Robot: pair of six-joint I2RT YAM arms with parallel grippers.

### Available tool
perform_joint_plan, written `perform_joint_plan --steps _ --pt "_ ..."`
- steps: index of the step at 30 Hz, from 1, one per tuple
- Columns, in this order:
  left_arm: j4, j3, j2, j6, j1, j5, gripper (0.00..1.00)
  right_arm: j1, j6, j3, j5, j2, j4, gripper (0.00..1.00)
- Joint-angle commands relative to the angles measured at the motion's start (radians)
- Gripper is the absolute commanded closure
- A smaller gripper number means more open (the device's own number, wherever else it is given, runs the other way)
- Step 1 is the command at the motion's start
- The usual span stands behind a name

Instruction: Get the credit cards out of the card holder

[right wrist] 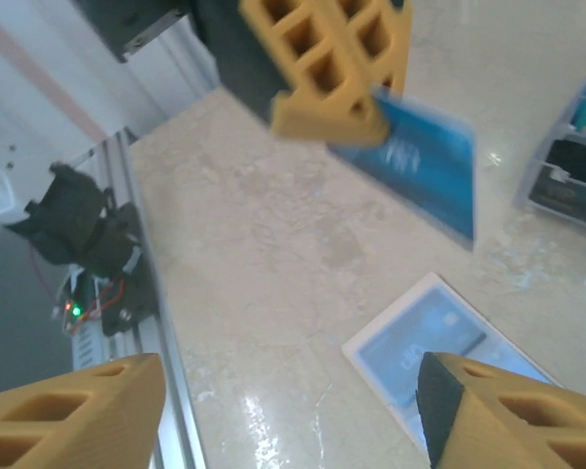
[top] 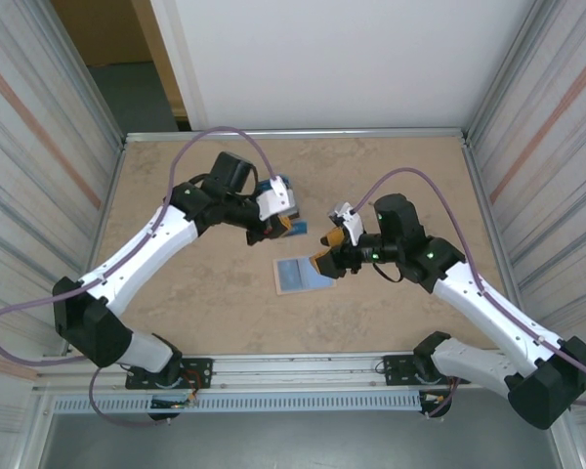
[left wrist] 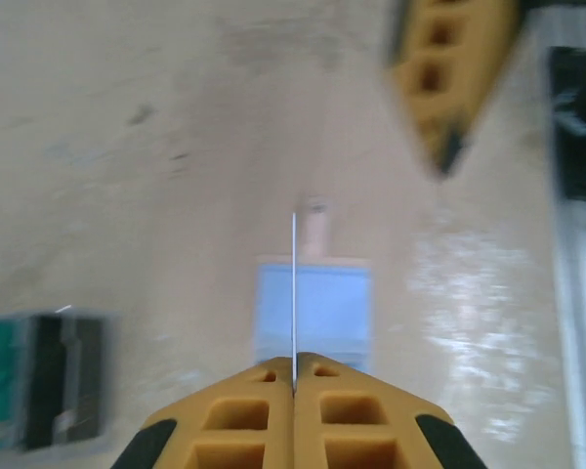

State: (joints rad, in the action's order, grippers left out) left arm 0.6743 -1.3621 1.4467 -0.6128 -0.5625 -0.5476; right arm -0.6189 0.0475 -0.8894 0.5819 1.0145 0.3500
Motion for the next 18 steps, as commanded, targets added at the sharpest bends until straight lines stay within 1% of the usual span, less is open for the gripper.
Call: perform_joint_plan --steps 1,2,6,10,13,18 --pt "-0.203 0.018 0.035 -0.003 0.073 0.087 1.0 0.005 0.042 0.02 -0.093 -0.048 -0.048 0.18" --pt "-0.23 0.018 0.053 -0.006 0.099 0.078 1.0 0.005 0.051 0.025 -0.111 -0.053 -0.052 0.0" --pt "-0.345 0.001 0.152 -0.036 0.181 0.021 1.0 0.004 0.1 0.023 -0.211 -0.062 -0.062 0.01" --pt "-0.394 -0.055 0.262 -0.051 0.233 -0.021 1.0 0.002 0.161 0.034 -0.328 -0.067 -0.069 0.01" --pt "-0.397 -0.118 0.347 -0.067 0.258 -0.047 1.0 0.002 0.213 0.041 -0.407 -0.061 -0.071 0.01" --pt "-0.358 -0.219 0.47 -0.137 0.265 -0.031 1.0 -0.003 0.266 0.052 -0.488 -0.046 -0.084 0.01"
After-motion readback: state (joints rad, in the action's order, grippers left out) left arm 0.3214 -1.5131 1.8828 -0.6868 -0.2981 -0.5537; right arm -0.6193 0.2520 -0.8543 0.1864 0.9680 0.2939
